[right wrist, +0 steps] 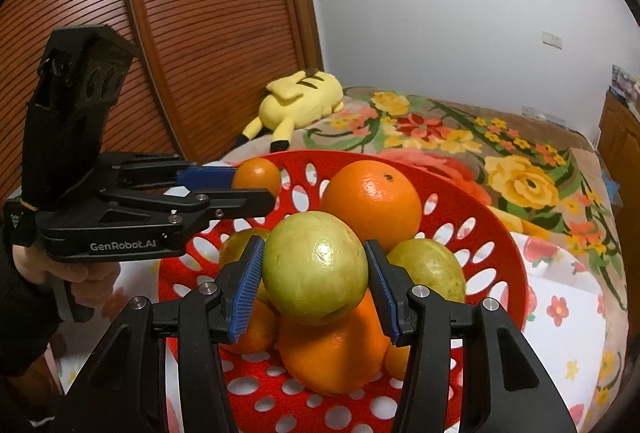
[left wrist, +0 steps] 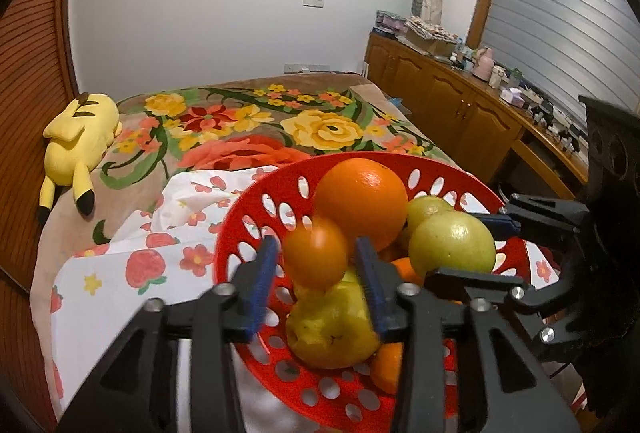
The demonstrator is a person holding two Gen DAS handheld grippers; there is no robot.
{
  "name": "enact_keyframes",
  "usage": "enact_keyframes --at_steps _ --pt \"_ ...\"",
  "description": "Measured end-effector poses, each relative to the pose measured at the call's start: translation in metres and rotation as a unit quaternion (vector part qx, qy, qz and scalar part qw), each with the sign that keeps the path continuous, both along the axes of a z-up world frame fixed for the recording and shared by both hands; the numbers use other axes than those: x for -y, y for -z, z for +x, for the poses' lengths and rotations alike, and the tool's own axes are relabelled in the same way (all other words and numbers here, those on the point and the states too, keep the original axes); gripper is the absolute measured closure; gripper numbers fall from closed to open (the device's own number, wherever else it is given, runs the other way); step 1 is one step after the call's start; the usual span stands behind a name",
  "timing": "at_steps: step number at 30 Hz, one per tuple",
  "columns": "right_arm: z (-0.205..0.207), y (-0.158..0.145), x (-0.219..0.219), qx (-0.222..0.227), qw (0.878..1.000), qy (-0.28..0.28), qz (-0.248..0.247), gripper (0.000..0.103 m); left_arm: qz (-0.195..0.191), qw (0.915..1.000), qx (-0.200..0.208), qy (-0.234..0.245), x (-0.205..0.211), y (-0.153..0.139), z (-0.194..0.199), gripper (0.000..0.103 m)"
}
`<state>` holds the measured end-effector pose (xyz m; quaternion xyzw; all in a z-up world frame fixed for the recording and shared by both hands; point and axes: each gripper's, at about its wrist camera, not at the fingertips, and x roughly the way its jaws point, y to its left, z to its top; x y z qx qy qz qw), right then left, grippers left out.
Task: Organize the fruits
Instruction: 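Open both tools to release the tangerine and green citrus into the basket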
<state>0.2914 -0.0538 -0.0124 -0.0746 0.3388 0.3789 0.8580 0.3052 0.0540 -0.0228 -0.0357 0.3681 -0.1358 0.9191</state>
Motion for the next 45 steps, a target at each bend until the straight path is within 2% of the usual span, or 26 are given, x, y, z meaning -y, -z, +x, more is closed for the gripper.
enact_keyframes --at_steps 4,32,33,34,45 --pt "0.000 0.001 -0.002 -0.001 1.000 -0.001 -0.002 0.052 -0.002 1.0000 0.000 -0.008 -0.005 0.001 -0.002 0.057" --pt "0.010 0.010 -0.027 -0.004 1.000 -0.002 -0.015 0.052 0.007 0.9993 0.011 -0.034 -0.021 -0.001 -0.024 0.055" --pt "0.009 0.010 -0.027 -0.003 1.000 -0.001 -0.016 0.051 0.009 0.9993 0.010 -0.035 -0.021 -0.001 -0.026 0.055" --pt "0.008 0.008 -0.026 0.002 1.000 0.001 -0.009 0.046 0.009 0.9993 0.010 -0.036 -0.021 -0.001 -0.026 0.055" --pt "-0.022 -0.008 -0.004 0.027 0.999 0.032 0.007 0.039 0.024 0.9984 0.031 -0.041 -0.005 -0.016 -0.062 0.051"
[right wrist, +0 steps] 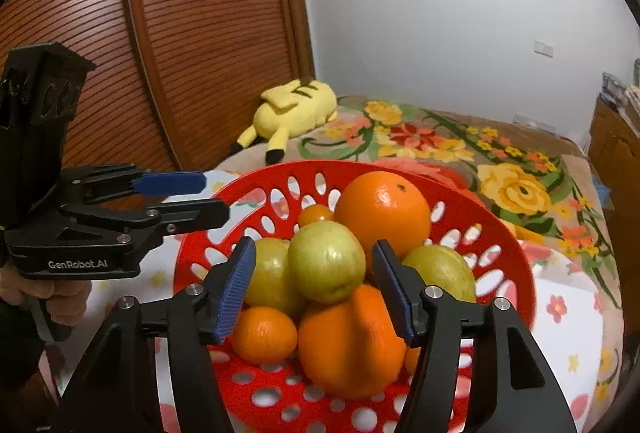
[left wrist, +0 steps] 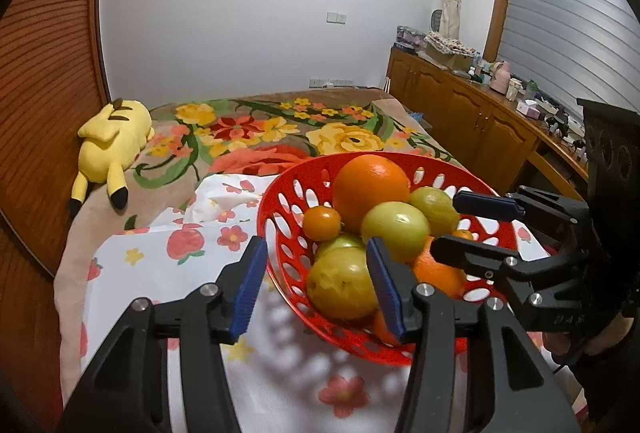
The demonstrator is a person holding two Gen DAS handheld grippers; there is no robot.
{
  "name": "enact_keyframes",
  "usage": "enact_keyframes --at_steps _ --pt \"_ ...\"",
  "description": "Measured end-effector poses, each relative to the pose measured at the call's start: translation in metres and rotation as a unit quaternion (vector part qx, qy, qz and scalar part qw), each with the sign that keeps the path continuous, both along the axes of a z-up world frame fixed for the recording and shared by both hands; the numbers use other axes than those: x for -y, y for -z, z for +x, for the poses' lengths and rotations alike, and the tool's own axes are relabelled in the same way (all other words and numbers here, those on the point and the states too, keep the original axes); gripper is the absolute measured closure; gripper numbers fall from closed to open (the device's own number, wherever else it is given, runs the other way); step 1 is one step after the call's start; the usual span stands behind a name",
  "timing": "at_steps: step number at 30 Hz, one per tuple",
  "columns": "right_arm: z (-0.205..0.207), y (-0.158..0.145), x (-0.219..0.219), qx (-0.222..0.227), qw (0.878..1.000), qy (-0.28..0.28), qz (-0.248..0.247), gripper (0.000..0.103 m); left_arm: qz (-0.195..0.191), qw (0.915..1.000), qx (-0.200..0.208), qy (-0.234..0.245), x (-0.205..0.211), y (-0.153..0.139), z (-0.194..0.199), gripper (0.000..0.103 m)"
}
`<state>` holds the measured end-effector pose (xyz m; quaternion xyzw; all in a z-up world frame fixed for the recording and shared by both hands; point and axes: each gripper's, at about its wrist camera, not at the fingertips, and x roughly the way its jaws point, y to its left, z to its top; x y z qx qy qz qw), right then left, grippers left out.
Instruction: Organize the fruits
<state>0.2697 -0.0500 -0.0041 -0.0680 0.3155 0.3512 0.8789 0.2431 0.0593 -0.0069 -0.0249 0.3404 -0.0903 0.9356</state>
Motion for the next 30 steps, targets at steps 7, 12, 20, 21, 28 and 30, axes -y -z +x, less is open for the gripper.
enact_keyframes --at_steps 7,12,20,21,28,30 --pt "-0.034 -0.008 0.025 0.022 0.999 0.040 0.011 0.031 0.005 0.9998 0.021 0.003 0.012 -0.010 -0.032 0.047" --pt "-0.060 -0.013 0.039 0.046 0.997 0.066 0.015 0.025 0.008 0.9993 0.037 0.006 0.022 -0.017 -0.054 0.042" --pt "-0.092 -0.024 0.049 0.078 0.993 0.091 0.022 0.015 0.007 0.9978 0.066 0.007 0.026 -0.028 -0.081 0.029" --pt "-0.096 -0.025 0.051 0.081 0.992 0.093 0.024 0.015 0.006 0.9975 0.070 0.005 0.026 -0.030 -0.084 0.022" --pt "-0.117 -0.038 0.061 0.103 0.989 0.104 0.036 0.013 0.011 0.9949 0.100 -0.007 0.028 -0.045 -0.107 0.006" --pt "-0.123 -0.042 0.063 0.108 0.988 0.108 0.036 0.012 0.013 0.9942 0.106 -0.013 0.028 -0.050 -0.114 0.006"
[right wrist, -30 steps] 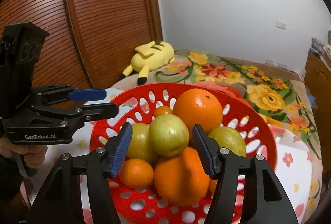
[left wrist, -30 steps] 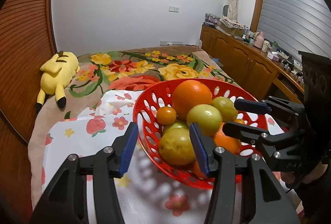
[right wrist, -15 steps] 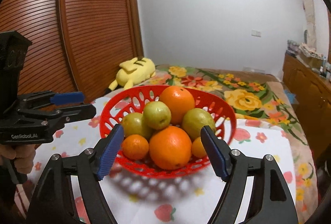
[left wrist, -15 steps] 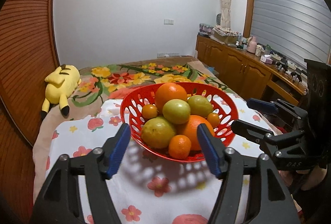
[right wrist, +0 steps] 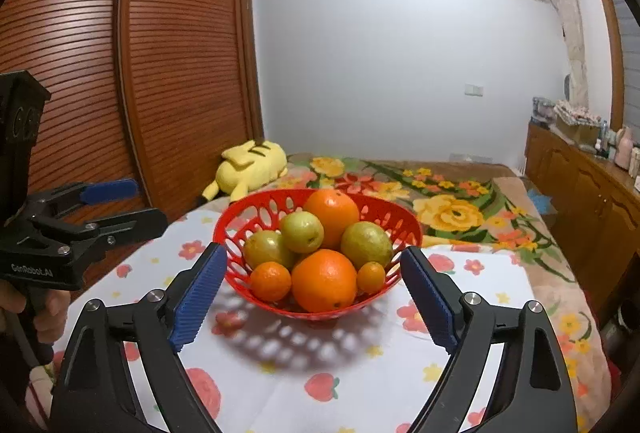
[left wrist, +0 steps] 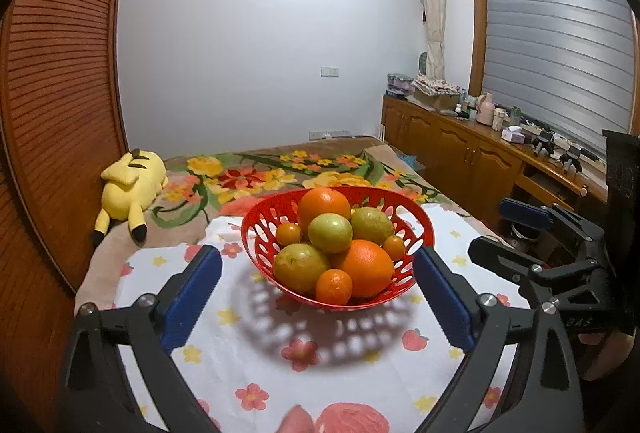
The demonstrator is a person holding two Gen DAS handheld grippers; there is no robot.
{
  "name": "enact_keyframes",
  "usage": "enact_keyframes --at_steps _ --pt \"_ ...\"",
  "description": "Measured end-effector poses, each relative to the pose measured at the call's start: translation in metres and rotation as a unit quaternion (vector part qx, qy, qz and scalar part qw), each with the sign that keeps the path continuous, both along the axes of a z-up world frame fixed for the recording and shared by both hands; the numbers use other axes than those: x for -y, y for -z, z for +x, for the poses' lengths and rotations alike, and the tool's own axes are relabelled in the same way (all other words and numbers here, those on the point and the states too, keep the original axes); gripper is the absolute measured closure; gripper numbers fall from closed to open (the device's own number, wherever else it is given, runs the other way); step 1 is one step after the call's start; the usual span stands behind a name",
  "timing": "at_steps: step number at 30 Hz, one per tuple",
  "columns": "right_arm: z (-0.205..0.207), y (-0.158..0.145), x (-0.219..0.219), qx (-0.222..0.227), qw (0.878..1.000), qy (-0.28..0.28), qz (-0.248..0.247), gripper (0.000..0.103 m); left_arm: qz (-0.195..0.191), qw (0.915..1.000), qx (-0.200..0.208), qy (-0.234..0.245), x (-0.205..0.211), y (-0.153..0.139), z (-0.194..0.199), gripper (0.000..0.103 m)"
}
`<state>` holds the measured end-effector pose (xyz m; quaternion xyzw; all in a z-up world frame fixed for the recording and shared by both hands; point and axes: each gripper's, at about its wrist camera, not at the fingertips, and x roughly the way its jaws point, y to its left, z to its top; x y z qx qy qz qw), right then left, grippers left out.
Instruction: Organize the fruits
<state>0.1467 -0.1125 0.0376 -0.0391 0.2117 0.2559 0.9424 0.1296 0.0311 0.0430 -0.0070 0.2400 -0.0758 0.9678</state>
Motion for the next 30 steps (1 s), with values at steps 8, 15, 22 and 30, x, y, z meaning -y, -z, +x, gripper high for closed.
enact_keyframes --at_steps 8,15,22,30 --pt "-0.019 -0.014 0.012 0.023 1.000 0.011 0.011 0.010 0.014 0.9996 0.010 -0.021 0.006 -0.005 -0.016 0.005" --pt "-0.033 -0.020 0.019 0.036 0.999 0.028 0.009 0.010 0.012 0.9996 0.013 -0.022 0.012 -0.004 -0.029 0.005" --pt "-0.050 -0.024 0.022 0.040 0.998 0.049 0.009 0.010 0.010 0.9993 0.020 -0.029 0.013 -0.004 -0.047 0.005" --pt "-0.065 -0.016 0.030 0.034 0.997 0.064 0.012 0.010 0.005 0.9993 0.018 -0.031 0.013 0.003 -0.065 0.005"
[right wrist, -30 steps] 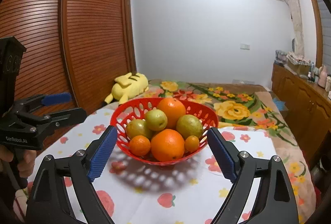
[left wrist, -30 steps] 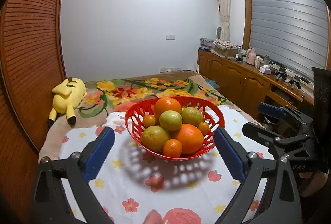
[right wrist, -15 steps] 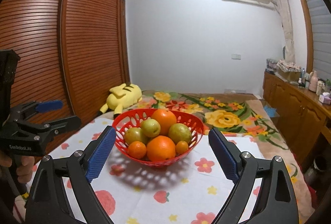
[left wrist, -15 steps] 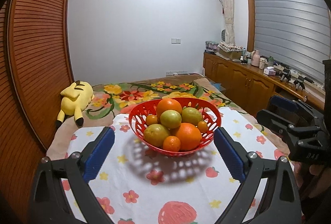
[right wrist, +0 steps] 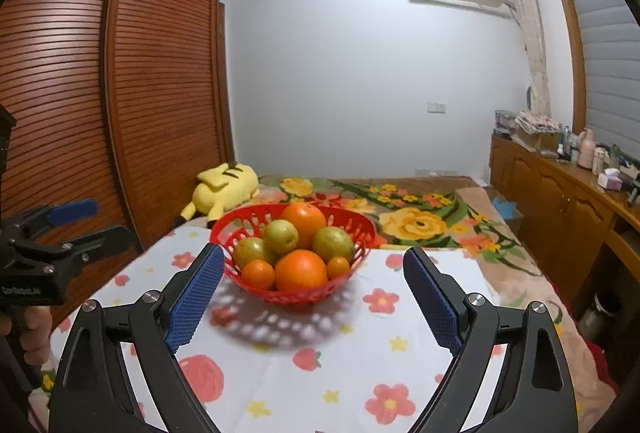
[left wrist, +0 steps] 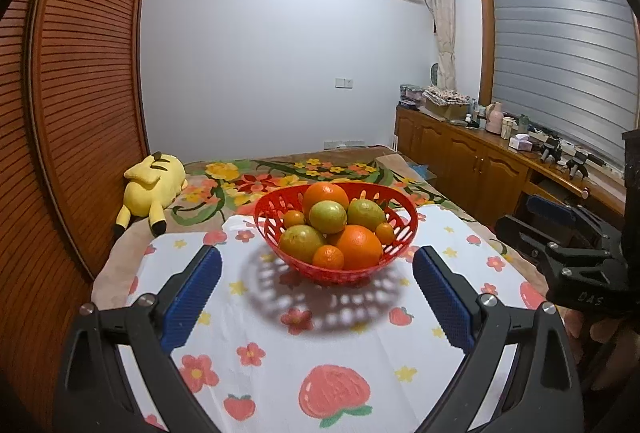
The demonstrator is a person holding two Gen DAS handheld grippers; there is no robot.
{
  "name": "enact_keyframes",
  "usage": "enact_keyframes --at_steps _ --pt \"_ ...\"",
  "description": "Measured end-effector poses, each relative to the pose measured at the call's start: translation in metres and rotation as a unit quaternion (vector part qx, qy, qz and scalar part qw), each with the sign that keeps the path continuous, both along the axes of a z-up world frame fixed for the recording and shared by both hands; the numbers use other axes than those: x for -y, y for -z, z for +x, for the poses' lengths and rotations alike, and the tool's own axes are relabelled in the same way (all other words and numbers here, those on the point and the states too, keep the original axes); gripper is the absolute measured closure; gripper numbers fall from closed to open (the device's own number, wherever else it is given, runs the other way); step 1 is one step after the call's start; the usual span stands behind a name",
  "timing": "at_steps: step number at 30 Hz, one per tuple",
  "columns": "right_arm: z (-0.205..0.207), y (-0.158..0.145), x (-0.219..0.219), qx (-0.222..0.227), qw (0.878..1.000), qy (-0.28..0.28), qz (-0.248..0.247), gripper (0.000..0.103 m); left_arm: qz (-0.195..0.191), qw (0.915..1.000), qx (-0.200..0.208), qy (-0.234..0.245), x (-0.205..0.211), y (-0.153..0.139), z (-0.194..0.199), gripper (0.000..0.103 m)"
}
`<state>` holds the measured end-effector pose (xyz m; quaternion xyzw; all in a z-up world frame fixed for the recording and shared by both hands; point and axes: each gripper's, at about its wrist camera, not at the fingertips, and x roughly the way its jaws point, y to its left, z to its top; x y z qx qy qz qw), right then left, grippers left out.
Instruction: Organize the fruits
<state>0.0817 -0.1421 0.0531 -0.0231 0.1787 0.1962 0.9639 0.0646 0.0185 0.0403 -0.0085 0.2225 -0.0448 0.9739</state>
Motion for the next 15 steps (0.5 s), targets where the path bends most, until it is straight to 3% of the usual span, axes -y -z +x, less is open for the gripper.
enact_keyframes --at_steps 15 --pt "-0.006 0.013 0.008 -0.010 1.000 0.004 0.006 0.010 0.001 0.9999 -0.008 -0.013 -0.002 0.014 -0.013 0.005"
